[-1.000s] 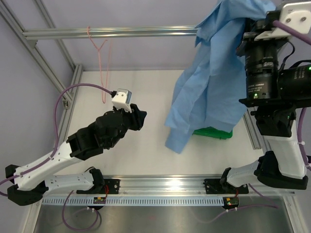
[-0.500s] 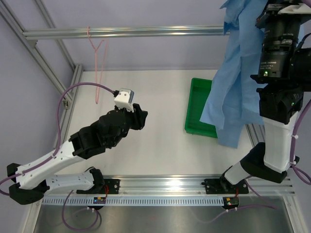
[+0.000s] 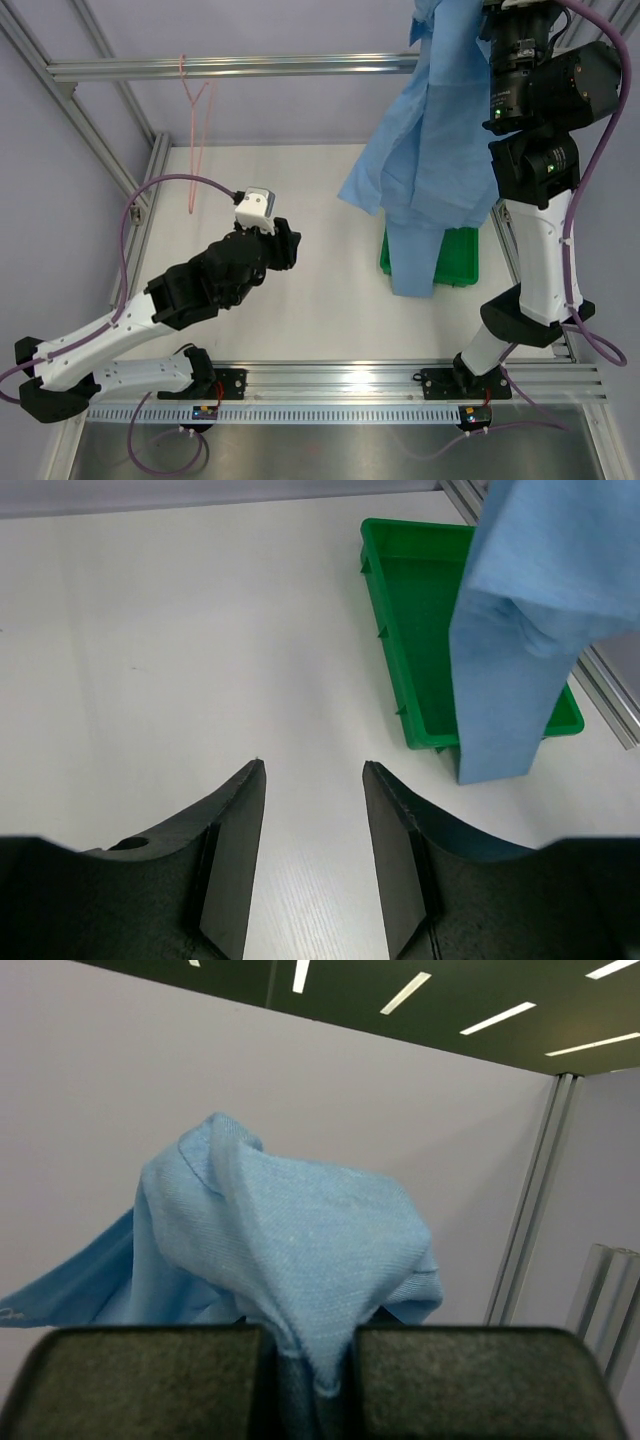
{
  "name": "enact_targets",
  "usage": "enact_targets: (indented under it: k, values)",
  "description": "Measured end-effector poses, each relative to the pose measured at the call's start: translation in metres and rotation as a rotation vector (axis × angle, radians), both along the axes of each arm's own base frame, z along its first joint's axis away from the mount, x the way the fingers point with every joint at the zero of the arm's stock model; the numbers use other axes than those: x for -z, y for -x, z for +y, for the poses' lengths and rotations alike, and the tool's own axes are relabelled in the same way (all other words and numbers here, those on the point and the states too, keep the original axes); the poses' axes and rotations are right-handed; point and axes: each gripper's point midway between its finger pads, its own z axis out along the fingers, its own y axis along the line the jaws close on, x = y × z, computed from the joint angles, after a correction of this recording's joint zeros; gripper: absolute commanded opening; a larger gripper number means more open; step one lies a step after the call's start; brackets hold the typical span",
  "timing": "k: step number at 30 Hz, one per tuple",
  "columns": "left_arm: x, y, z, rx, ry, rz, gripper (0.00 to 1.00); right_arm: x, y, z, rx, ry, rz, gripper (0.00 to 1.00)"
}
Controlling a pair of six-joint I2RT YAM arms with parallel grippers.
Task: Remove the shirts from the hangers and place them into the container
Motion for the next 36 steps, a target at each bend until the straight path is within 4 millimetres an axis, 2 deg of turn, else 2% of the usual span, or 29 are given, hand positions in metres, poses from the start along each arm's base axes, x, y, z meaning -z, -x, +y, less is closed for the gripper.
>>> enact_targets:
  k: [5,10,19,25,36]
  values:
    - [0.007,-0.001,0.002,-0.005,-0.018,0.009,0.51,0.017,-0.022,-0.015,0.031,0.018,0.051,0.0]
    - [0.009,-0.002,0.002,-0.009,-0.021,0.01,0.51,0.017,-0.025,-0.026,0.04,0.026,0.052,0.0]
    - [0.014,-0.004,-0.002,-0.006,-0.034,0.019,0.52,-0.006,0.0,-0.053,0.036,-0.009,-0.03,0.0]
    - [0.014,-0.004,-0.003,-0.001,-0.033,0.022,0.53,-0.025,0.019,-0.056,0.008,-0.031,-0.101,0.0]
    - [0.018,-0.003,-0.01,0.031,-0.032,0.038,0.54,-0.047,0.035,-0.052,-0.057,-0.025,-0.205,0.0]
